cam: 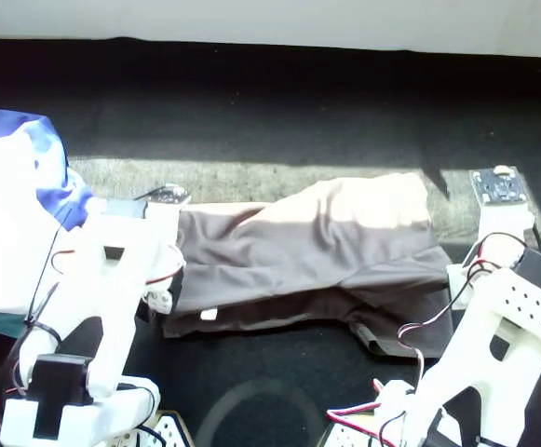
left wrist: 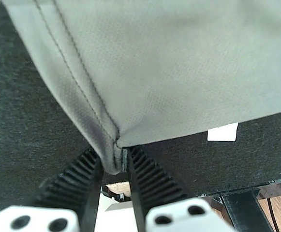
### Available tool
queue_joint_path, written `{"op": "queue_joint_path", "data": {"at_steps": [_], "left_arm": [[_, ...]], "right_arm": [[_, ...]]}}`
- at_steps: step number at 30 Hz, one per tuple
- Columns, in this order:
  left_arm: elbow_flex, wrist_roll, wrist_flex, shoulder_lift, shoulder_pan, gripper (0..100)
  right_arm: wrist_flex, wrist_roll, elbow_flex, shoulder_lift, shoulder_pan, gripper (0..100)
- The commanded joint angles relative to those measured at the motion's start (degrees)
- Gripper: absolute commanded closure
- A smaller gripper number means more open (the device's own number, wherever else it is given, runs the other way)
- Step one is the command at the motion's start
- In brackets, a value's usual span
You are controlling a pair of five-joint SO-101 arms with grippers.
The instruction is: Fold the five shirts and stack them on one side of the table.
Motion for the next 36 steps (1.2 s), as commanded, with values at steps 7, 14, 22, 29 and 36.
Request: {"op": "queue_joint_path", "data": {"at_steps": [7,14,22,29,36], "left_arm": [[4.1,-0.6,-7.0,-2.1,0.5,99],[3.8,-0.5,-5.0,-2.1,0.5,96],[-2.7,-5.8,6.1,-2.5,0.0,84],[-20.0,-11.4,17.8,-2.6,0.0,84],[-28.4,-7.5,14.1,-2.1,0.9,91]], "right_arm": [[-4.5,5.4,7.3,-2.3,2.5,99.3],[-7.3,5.4,11.1,-2.3,2.1,98.9],[-3.0,5.3,10.6,-2.4,2.0,83.6],[-0.3,4.9,10.4,-2.4,1.5,74.4],[7.0,-6.6,2.0,-2.4,1.4,74.6]]}}
